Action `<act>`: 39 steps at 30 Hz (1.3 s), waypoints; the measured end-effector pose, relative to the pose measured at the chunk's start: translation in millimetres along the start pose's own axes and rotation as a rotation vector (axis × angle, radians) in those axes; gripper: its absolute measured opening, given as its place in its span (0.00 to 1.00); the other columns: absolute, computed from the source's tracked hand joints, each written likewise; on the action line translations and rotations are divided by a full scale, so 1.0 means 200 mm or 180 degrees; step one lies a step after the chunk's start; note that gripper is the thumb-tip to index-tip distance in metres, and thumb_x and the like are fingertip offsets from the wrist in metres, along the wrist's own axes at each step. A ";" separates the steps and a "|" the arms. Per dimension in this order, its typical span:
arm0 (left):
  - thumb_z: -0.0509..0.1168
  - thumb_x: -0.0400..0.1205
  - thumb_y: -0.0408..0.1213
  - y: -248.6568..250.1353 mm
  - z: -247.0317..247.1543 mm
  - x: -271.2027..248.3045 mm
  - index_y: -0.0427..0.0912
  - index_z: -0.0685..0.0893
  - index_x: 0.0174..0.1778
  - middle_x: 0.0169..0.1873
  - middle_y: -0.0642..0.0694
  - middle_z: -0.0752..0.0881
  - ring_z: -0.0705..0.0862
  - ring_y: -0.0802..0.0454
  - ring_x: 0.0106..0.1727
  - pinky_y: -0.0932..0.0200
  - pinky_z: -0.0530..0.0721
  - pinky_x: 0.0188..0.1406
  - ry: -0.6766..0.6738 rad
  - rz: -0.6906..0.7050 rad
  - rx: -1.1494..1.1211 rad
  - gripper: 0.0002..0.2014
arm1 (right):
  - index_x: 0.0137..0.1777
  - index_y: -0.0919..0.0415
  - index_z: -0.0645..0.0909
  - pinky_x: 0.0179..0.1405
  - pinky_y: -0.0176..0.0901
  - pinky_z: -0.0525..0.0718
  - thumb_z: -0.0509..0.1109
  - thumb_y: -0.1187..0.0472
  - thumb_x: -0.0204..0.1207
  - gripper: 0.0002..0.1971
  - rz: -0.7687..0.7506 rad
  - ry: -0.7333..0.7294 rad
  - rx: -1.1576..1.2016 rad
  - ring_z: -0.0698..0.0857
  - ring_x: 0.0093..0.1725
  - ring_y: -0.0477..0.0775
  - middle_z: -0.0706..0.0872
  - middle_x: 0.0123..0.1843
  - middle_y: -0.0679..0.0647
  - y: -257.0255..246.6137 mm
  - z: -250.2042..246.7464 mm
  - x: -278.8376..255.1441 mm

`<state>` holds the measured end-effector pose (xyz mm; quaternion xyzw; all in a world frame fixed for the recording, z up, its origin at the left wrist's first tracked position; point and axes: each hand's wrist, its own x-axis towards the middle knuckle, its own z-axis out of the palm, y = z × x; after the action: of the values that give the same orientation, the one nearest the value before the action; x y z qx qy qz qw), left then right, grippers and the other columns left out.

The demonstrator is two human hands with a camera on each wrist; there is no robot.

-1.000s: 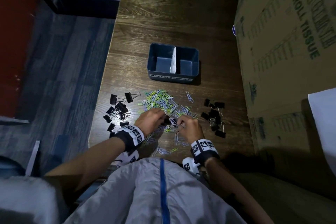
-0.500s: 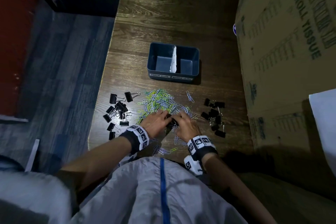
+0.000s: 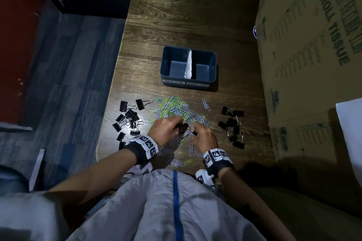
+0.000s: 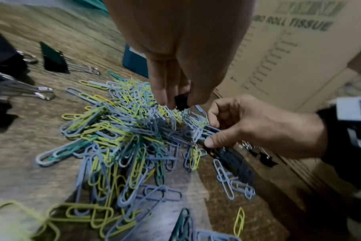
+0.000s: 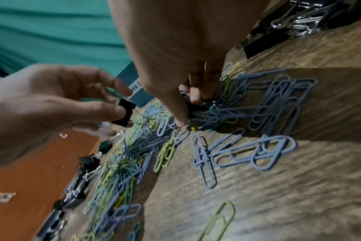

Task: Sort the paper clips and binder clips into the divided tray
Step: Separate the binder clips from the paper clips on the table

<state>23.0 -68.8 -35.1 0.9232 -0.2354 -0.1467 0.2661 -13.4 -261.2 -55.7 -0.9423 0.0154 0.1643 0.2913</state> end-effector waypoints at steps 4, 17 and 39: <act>0.69 0.81 0.37 -0.06 -0.09 -0.01 0.49 0.81 0.63 0.47 0.51 0.88 0.82 0.56 0.35 0.67 0.78 0.29 0.0312 -0.0324 -0.0028 0.14 | 0.49 0.53 0.81 0.41 0.52 0.87 0.84 0.58 0.69 0.15 -0.0014 0.0127 0.0162 0.86 0.45 0.54 0.88 0.47 0.48 -0.01 -0.04 0.01; 0.68 0.78 0.38 -0.45 -0.43 -0.07 0.48 0.80 0.56 0.52 0.43 0.86 0.85 0.43 0.47 0.52 0.81 0.44 0.0866 -0.1515 0.0020 0.11 | 0.46 0.46 0.86 0.59 0.56 0.86 0.80 0.59 0.74 0.08 0.0529 -0.0422 0.0399 0.85 0.54 0.52 0.87 0.57 0.51 -0.06 -0.13 0.07; 0.66 0.83 0.43 -0.21 -0.14 -0.16 0.42 0.71 0.71 0.63 0.41 0.77 0.82 0.47 0.52 0.56 0.84 0.44 -0.0307 -0.0926 0.0500 0.22 | 0.46 0.48 0.82 0.56 0.49 0.84 0.77 0.68 0.74 0.13 0.1814 0.0900 0.0352 0.87 0.57 0.60 0.90 0.51 0.55 0.27 -0.48 0.09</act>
<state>21.1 -9.4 -31.3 0.9574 -0.1225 -0.2089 0.1574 25.1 -357.4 -16.7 -0.8963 0.3278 0.1057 0.2793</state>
